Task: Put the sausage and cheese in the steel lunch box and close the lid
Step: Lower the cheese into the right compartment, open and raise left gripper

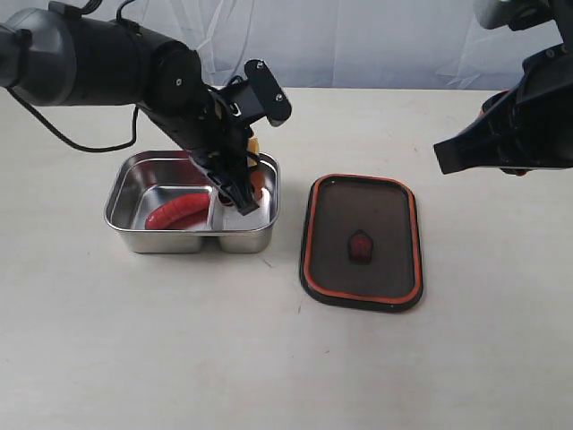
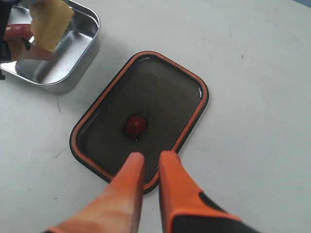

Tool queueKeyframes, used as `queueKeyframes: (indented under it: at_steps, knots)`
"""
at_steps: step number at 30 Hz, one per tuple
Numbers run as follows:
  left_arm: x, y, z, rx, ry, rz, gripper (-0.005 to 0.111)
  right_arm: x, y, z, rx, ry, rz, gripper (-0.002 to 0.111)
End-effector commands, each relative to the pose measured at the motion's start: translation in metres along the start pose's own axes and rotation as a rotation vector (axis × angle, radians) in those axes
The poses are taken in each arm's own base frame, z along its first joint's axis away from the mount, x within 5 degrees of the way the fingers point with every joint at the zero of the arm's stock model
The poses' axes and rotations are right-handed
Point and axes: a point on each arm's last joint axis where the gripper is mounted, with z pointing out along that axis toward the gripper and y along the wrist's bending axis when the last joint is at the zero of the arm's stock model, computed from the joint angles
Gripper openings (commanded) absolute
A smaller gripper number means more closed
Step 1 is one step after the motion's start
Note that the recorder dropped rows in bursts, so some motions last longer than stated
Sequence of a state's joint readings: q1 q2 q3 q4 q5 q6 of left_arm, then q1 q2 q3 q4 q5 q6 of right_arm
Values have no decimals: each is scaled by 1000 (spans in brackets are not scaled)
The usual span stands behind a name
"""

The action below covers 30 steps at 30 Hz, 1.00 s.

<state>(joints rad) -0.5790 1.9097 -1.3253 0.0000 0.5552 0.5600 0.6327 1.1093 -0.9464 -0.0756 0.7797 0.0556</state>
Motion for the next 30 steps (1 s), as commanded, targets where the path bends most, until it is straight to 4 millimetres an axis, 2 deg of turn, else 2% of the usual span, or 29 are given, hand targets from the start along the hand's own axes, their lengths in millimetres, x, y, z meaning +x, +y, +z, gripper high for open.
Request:
queueKeyframes:
  at_steps: [1, 4, 10, 15, 21, 30]
  knots:
    - [-1, 1, -3, 34, 36, 36, 69, 1, -1, -1, 4, -5, 4, 14]
    - [-2, 3, -3, 20, 18, 42, 69, 1, -1, -1, 4, -5, 10, 14]
    - [-1, 4, -3, 27, 27, 166, 69, 2, 0, -1, -12, 5, 27, 14]
    - [-1, 3, -3, 36, 20, 170, 69, 4, 0, -1, -11, 35, 27, 14]
    - [-1, 3, -3, 30, 19, 167, 90, 4, 0, -1, -5, 35, 21, 14]
    - [1, 4, -5, 25, 45, 198, 90, 4, 0, -1, -5, 33, 21, 14]
